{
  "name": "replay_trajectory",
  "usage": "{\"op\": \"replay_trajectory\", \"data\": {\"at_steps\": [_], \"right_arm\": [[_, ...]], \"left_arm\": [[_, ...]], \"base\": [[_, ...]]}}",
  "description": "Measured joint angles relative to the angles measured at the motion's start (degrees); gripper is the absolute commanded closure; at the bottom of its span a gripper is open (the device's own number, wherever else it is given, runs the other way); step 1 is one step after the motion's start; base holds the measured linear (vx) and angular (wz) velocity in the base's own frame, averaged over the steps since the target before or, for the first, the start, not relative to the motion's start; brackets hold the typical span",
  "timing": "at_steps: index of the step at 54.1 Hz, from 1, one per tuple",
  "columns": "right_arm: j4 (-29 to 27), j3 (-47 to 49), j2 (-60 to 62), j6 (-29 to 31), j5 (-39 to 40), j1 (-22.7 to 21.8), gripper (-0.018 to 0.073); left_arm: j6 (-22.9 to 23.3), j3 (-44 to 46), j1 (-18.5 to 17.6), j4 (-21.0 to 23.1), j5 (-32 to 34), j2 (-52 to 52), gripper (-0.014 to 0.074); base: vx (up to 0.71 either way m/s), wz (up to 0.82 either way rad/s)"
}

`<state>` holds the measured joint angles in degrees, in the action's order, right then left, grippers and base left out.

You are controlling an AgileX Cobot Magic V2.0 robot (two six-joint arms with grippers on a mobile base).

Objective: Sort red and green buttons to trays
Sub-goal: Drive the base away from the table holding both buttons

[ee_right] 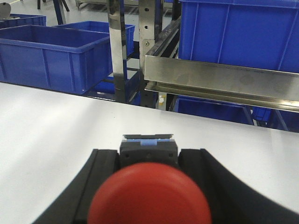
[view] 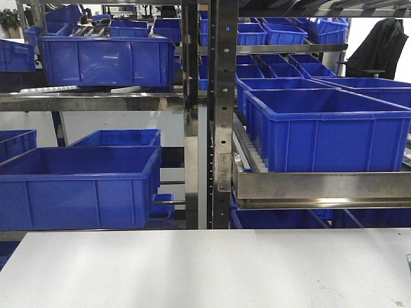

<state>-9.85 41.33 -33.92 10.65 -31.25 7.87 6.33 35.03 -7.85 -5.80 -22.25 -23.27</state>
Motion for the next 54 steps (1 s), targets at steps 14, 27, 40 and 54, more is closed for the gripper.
{"op": "replay_trajectory", "data": {"at_steps": [14, 27, 40, 54], "right_arm": [[0.0, 0.0, 0.0, 0.0, 0.0, 0.0, 0.0568], [0.0, 0.0, 0.0, 0.0, -0.1, 0.0, 0.0568], [0.0, 0.0, 0.0, 0.0, -0.1, 0.0, 0.0568], [0.0, 0.0, 0.0, 0.0, -0.1, 0.0, 0.0568]], "left_arm": [[0.0, 0.0, 0.0, 0.0, 0.0, 0.0, 0.0596], [0.0, 0.0, 0.0, 0.0, 0.0, 0.0, 0.0596], [0.0, 0.0, 0.0, 0.0, 0.0, 0.0, 0.0596], [0.0, 0.0, 0.0, 0.0, 0.0, 0.0, 0.0596]], "base": [[0.00, 0.00], [0.00, 0.00], [-0.01, 0.03], [-0.07, 0.09]]}}
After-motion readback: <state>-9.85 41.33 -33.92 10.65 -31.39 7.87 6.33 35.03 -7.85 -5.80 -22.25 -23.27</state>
